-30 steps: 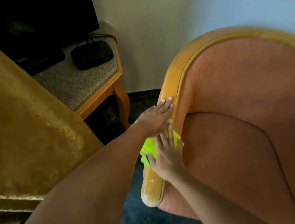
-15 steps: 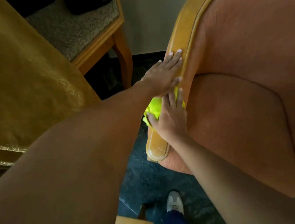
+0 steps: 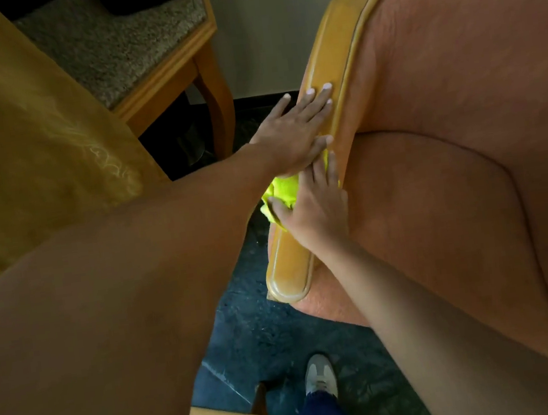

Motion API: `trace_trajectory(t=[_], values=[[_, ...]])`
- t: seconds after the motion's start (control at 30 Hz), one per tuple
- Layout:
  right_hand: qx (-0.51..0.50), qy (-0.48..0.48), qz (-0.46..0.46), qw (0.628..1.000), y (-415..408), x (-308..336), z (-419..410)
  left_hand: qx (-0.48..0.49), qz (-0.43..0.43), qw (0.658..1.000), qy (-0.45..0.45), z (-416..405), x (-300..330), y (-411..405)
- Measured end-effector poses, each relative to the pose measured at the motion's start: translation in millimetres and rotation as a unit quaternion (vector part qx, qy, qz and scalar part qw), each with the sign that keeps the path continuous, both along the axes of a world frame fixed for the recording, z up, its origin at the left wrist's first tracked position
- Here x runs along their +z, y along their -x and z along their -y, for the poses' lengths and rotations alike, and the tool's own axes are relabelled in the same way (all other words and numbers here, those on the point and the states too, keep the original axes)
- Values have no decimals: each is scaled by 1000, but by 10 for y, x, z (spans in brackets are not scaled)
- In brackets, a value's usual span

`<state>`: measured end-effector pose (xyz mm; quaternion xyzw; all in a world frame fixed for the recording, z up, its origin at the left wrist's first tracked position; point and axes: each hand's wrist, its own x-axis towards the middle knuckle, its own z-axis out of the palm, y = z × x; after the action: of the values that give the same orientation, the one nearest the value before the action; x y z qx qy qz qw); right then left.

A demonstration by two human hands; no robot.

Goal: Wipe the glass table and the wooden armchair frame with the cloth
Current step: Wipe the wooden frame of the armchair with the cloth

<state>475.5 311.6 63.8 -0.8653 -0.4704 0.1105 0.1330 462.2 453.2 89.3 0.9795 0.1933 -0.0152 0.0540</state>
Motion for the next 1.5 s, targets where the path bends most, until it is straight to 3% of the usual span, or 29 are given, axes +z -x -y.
trace_trajectory(t=[0.27,0.37,0.5,0.73,0.93,1.13,1.2,1.37,1.5], values=[[80,-21,18,996,701,-147,882,-10,-4,1000,6,-21,11,19],[72,-4,21,997,471,-107,607,-11,2,1000,17,-33,35,18],[-34,3,16,999,87,20,-28,-23,15,999,39,-109,137,19],[52,-26,16,998,468,-154,623,-18,12,998,55,-93,181,17],[-39,-59,47,996,-367,106,-459,-27,49,994,96,-204,213,-12],[47,-66,23,996,469,-235,635,-28,49,993,105,-187,172,32],[55,-67,37,996,284,-281,498,-18,58,991,121,-140,112,23],[-58,-138,61,987,-430,42,-498,-14,77,987,140,-197,127,-15],[-12,-69,25,997,241,-126,234,-9,75,987,144,-172,120,2]])
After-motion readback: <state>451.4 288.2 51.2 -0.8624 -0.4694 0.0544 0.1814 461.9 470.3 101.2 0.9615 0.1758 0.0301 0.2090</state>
